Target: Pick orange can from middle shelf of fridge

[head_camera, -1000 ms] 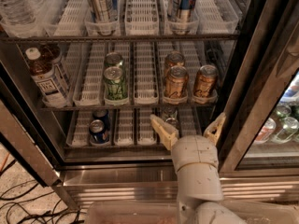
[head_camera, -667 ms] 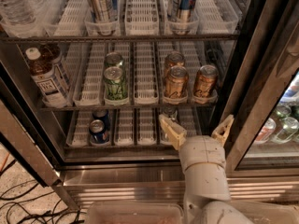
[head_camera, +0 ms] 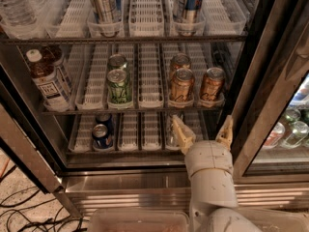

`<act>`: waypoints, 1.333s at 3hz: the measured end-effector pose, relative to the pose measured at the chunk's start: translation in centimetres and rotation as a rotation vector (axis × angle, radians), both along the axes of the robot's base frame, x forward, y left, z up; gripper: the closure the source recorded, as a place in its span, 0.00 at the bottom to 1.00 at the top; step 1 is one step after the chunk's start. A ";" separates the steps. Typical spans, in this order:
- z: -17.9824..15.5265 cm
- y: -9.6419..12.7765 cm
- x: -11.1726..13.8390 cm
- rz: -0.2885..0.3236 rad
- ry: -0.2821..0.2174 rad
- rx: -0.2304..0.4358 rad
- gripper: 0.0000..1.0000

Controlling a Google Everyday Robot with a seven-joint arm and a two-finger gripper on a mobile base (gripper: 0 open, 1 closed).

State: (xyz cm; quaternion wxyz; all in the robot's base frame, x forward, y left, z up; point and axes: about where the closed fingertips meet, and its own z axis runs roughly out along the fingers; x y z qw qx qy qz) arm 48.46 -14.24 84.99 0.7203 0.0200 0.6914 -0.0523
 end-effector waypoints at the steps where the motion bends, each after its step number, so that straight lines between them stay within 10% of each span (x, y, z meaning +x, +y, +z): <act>1: 0.0 0.0 0.0 0.000 0.000 0.000 0.42; 3: -0.2 0.2 0.8 0.017 0.000 0.003 0.46; 4: 0.7 -0.1 1.8 0.009 -0.031 -0.002 0.28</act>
Offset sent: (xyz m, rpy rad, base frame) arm 0.0000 0.0000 0.0000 0.0000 0.0000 0.0000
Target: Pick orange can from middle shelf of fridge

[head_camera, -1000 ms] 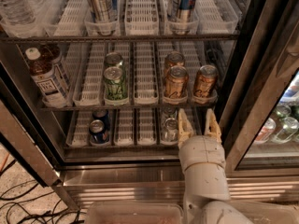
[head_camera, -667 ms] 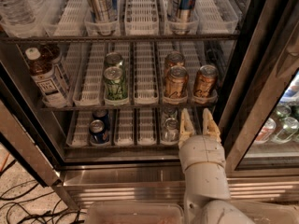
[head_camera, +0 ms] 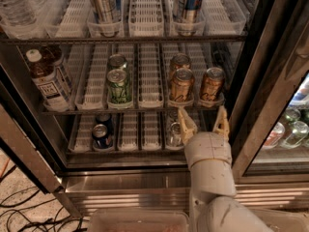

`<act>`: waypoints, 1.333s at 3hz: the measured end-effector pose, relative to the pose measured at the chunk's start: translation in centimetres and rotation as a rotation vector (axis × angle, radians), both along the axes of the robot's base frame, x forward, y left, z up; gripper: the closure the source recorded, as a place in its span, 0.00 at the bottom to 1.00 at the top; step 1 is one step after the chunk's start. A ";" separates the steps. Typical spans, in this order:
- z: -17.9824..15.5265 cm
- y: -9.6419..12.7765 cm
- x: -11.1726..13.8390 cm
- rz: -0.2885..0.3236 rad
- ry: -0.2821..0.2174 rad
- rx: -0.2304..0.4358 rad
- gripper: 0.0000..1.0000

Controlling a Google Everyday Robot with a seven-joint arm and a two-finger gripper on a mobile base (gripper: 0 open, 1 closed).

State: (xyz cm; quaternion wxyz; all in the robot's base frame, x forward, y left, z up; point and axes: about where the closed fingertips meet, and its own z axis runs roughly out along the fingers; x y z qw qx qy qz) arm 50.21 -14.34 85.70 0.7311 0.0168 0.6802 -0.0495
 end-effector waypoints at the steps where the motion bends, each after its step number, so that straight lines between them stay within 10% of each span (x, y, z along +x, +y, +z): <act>1: 0.8 -0.5 0.9 -0.006 -0.023 0.002 0.23; 4: 1.1 -3.2 4.4 -0.005 -0.023 0.021 0.29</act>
Offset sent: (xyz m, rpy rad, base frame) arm 0.0324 -0.0227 0.0199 0.0223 -0.0422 -0.0035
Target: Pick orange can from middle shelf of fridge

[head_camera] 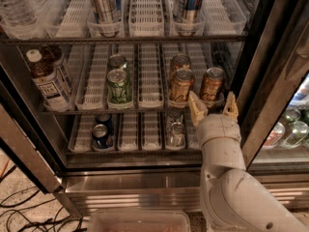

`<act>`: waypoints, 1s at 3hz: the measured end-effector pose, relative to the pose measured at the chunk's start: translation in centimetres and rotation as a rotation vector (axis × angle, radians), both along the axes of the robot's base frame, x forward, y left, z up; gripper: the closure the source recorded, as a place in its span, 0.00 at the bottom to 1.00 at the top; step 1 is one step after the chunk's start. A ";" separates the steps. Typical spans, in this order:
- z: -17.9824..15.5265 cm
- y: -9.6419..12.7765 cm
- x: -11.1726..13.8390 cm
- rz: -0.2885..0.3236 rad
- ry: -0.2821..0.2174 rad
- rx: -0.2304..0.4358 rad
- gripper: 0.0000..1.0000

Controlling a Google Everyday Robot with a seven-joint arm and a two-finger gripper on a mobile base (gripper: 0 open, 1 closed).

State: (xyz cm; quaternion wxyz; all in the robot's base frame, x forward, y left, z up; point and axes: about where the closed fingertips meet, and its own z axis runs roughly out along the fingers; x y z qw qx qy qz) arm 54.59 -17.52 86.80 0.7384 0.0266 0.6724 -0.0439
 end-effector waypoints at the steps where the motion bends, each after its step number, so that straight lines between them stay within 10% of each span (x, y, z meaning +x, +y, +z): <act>1: -0.5 -0.9 1.0 -0.016 -0.002 -0.019 0.28; 3: -1.2 -2.0 3.4 -0.026 -0.001 -0.070 0.28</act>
Offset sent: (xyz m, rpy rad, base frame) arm 0.0369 -0.0236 -0.0170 -0.0948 0.0022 -0.0444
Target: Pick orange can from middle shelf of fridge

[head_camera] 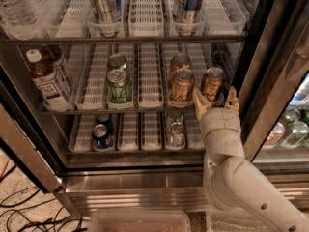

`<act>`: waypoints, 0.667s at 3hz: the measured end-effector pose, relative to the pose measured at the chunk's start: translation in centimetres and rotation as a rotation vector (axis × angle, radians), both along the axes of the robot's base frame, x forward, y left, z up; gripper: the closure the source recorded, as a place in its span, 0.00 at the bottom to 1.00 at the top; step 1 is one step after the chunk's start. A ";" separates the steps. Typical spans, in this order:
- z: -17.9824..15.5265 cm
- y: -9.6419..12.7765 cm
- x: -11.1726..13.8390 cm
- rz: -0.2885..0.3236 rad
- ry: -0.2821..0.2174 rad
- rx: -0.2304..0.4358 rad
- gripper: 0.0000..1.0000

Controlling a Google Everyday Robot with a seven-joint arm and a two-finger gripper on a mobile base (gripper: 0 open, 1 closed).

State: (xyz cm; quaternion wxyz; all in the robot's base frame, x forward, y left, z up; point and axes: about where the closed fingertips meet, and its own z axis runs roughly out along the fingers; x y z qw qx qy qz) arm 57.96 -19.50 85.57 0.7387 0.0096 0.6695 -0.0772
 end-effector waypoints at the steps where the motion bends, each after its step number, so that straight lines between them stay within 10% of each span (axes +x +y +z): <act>1: -0.2 -0.2 1.0 0.016 0.004 0.007 0.28; 2: -0.3 -0.3 1.7 0.035 0.009 0.024 0.32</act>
Offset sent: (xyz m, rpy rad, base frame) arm 0.0257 -0.0037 -0.0049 0.0444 0.0145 0.0567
